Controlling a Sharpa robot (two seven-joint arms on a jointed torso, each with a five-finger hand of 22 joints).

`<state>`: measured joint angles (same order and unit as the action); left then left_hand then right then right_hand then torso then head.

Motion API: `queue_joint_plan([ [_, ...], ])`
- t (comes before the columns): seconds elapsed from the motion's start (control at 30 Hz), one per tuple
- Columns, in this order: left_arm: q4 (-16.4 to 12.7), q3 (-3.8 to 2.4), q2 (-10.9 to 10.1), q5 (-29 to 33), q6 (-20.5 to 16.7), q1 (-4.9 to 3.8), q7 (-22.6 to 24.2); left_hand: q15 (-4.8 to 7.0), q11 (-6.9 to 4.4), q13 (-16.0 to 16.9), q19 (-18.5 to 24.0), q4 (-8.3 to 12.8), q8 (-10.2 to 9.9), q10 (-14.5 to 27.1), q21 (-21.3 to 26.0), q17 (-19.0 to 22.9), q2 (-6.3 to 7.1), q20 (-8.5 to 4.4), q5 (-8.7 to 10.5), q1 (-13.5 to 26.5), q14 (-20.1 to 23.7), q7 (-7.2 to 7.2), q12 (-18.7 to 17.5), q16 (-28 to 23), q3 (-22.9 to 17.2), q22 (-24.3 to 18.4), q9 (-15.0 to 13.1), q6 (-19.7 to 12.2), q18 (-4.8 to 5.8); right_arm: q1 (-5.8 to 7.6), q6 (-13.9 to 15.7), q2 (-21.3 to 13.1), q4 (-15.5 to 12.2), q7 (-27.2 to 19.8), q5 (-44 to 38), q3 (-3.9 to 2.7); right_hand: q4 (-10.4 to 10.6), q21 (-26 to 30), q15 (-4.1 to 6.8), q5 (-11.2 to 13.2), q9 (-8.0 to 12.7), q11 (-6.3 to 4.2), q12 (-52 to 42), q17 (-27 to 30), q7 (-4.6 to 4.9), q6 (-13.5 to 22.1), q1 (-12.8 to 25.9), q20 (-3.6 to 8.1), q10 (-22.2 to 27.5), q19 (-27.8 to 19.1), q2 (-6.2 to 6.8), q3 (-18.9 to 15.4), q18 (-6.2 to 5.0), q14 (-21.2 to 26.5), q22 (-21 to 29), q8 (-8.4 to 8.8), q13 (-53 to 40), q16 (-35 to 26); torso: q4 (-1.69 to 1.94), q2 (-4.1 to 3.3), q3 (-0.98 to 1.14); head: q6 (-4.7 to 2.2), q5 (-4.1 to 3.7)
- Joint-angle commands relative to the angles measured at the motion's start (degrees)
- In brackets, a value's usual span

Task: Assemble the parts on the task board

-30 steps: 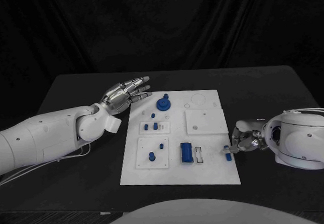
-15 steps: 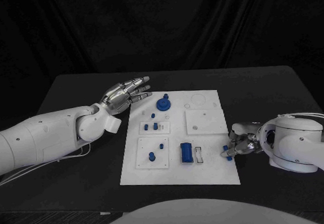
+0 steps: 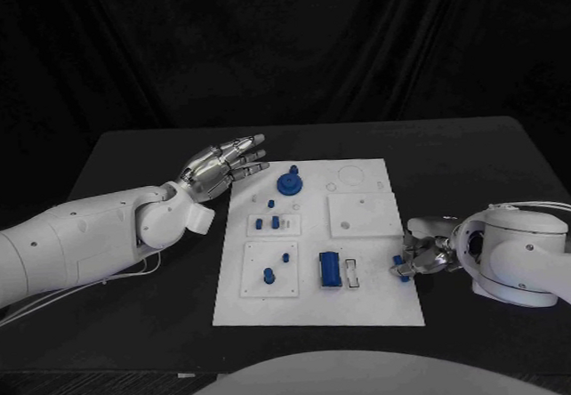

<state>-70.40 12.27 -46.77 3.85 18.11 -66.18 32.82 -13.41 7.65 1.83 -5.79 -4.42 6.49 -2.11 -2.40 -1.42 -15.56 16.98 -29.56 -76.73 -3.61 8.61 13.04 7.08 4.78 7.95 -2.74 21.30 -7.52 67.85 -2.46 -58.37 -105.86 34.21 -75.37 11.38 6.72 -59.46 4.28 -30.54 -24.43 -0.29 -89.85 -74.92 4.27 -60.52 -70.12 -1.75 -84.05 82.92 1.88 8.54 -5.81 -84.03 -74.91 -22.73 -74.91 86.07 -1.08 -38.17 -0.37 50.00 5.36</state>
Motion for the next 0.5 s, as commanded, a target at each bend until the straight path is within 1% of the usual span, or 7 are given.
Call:
queue_joint_plan([
  [0.03, -0.1, -0.05, 0.1, 0.3, 0.5, 0.08, 0.9, -0.25, 0.39, 0.1, -0.3, 0.0, 0.2, -0.2, -0.4, -0.1, 0.17, -0.17, -0.31, 0.3, 0.1, 0.66, 0.2, 0.1, -0.3, 0.0, -0.1, 0.3, 0.73, -0.74, 0.8, -0.4, -0.1, 1.2, 0.1, 0.57, -14.8, 0.2, -0.32, -1.4, 8.6, 0.46, -0.1, -1.5, 0.41, -0.1, 1.7, -0.36, -6.0, -0.1, 0.63, 15.9, 0.24, -3.6, -7.7, 10.25, -15.1, -0.3, -0.01, 0.0, 0.02, 0.0, 0.0],
  [0.1, 0.0, -0.05, 0.1, 0.3, 0.5, 0.08, 0.9, -0.23, 0.41, 0.1, -0.3, 0.1, 0.1, -0.2, -0.4, -0.1, 0.15, -0.17, -0.32, 0.3, 0.1, 0.67, 0.2, 0.0, -0.3, -0.1, 0.0, 0.2, 0.74, -0.73, 1.4, -0.6, -0.4, 1.1, 1.0, 0.56, -15.7, 0.3, -0.42, -1.6, 8.5, 0.55, -0.1, -1.4, 0.55, 0.0, 2.4, -0.39, -6.0, -0.1, 0.89, 17.5, 0.23, -3.6, -7.7, 10.59, -15.1, -0.3, -0.01, 0.0, 0.02, 0.0, 0.01],
  [0.17, 0.0, -0.05, 0.1, 0.3, 0.5, 0.09, 0.9, -0.23, 0.41, 0.1, -0.3, 0.1, 0.1, -0.2, -0.4, -0.1, 0.15, -0.17, -0.32, 0.3, 0.1, 0.67, 0.2, 0.0, -0.3, -0.1, 0.0, 0.2, 0.74, -0.72, 2.1, -0.9, -0.9, 0.7, 2.4, 0.56, -16.6, 0.3, -0.51, -1.2, 8.4, 0.66, -0.1, -1.3, 0.69, 0.2, 3.0, -0.47, -6.0, -0.2, 1.15, 19.0, 0.22, -3.6, -7.7, 10.94, -15.1, -0.3, 0.0, 0.01, 0.01, 0.0, -0.02],
  [0.23, 0.0, -0.05, 0.1, 0.3, 0.5, 0.09, 0.9, -0.23, 0.41, 0.1, -0.3, 0.1, 0.1, -0.2, -0.4, -0.1, 0.15, -0.17, -0.32, 0.3, 0.1, 0.67, 0.2, 0.0, -0.3, -0.1, 0.0, 0.2, 0.74, -0.71, 2.9, -1.1, -1.3, 0.2, 4.3, 0.56, -17.4, 0.4, -0.64, -0.3, 8.4, 0.81, -0.1, -1.2, 0.88, 0.6, 3.5, -0.55, -6.0, -0.3, 1.42, 20.3, 0.19, -3.5, -7.7, 11.46, -15.1, -0.4, 0.0, 0.02, 0.01, 0.0, 0.0],
  [0.3, 0.0, -0.05, 0.1, 0.3, 0.5, 0.1, 0.8, -0.23, 0.41, 0.1, -0.3, 0.1, 0.1, -0.2, -0.4, -0.1, 0.15, -0.17, -0.32, 0.3, 0.1, 0.67, 0.2, 0.0, -0.3, -0.1, 0.0, 0.2, 0.74, -0.69, 3.9, -1.4, -1.8, -0.4, 6.8, 0.55, -18.1, 0.4, -0.74, -0.1, 8.5, 0.92, -0.1, -1.3, 1.03, 0.9, 3.7, -0.61, -6.0, -0.3, 1.62, 21.3, 0.18, -3.6, -7.6, 11.88, -15.1, -0.3, -0.01, 0.0, -0.01, 0.0, -0.03],
  [0.5, 0.1, -0.05, 0.2, 0.3, 0.6, 0.11, 0.8, -0.23, 0.41, 0.1, -0.3, 0.1, 0.1, -0.2, -0.4, -0.1, 0.15, -0.17, -0.32, 0.3, 0.1, 0.67, 0.2, 0.0, -0.3, -0.1, 0.0, 0.2, 0.74, -0.47, 6.3, -2.0, -2.6, -2.5, 14.1, 0.55, -18.8, 0.3, -0.89, -0.1, 8.7, 1.06, -0.1, -1.7, 1.26, 1.2, 4.5, -0.71, -6.0, -0.4, 2.01, 22.9, 0.18, -3.6, -7.6, 12.46, -15.1, -0.2, 0.05, 0.01, -0.06, 0.0, 0.02],
])
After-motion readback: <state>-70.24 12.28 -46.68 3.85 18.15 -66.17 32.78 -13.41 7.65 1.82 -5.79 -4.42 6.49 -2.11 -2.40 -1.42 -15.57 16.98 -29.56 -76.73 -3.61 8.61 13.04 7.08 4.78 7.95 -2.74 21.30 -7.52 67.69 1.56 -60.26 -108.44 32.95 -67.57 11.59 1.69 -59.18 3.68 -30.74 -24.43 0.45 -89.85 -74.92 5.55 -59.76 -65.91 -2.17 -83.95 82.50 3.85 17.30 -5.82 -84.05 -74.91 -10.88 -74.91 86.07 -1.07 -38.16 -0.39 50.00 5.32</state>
